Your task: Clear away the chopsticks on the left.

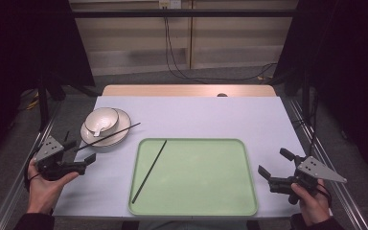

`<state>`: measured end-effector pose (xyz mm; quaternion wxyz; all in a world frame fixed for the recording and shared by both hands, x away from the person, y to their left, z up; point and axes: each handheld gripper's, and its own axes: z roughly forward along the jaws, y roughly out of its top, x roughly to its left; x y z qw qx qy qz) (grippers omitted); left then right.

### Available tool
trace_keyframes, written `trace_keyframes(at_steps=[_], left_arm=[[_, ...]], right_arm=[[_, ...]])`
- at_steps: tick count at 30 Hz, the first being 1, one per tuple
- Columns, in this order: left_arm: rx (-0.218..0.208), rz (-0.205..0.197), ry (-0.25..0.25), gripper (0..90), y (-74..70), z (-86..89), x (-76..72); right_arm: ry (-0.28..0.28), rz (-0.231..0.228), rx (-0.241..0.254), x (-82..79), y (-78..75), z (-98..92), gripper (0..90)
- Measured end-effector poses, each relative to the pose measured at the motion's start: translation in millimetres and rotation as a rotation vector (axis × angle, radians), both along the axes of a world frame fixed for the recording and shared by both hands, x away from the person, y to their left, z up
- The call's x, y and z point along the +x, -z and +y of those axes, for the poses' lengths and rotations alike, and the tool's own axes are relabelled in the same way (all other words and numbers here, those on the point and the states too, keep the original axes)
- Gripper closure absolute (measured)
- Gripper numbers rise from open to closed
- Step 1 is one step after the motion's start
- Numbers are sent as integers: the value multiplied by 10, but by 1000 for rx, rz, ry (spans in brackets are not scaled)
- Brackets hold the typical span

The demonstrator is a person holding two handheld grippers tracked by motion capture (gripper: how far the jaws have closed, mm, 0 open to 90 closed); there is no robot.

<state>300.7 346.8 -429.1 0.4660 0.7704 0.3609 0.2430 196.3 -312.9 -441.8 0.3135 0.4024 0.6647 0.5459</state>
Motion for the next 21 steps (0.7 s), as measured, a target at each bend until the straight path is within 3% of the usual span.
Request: trace_keyframes(at_steps=[2,3,8,10,11,18,19,21], left_arm=[[31,9,6,111,15,11,41],[0,19,24,110,30,23,69],[58,29,21,173,41,85,212],[50,36,19,201,39,99,268],[74,43,29,216,31,114,312],[107,107,23,326,86,174,527],[108,135,29,342,100,177,560],[121,132,21,338,123,155,588]], right_arm=[[5,-1,2,-3,0,3,4],[1,-2,3,-4,0,3,4],[1,-2,-3,1,2,0,4],[1,2,-1,0,2,2,4],[0,3,-1,0,2,2,4],[-1,2,1,-3,1,-1,4],[0,-1,-1,0,2,-2,4],[-2,3,-1,0,3,-1,4]])
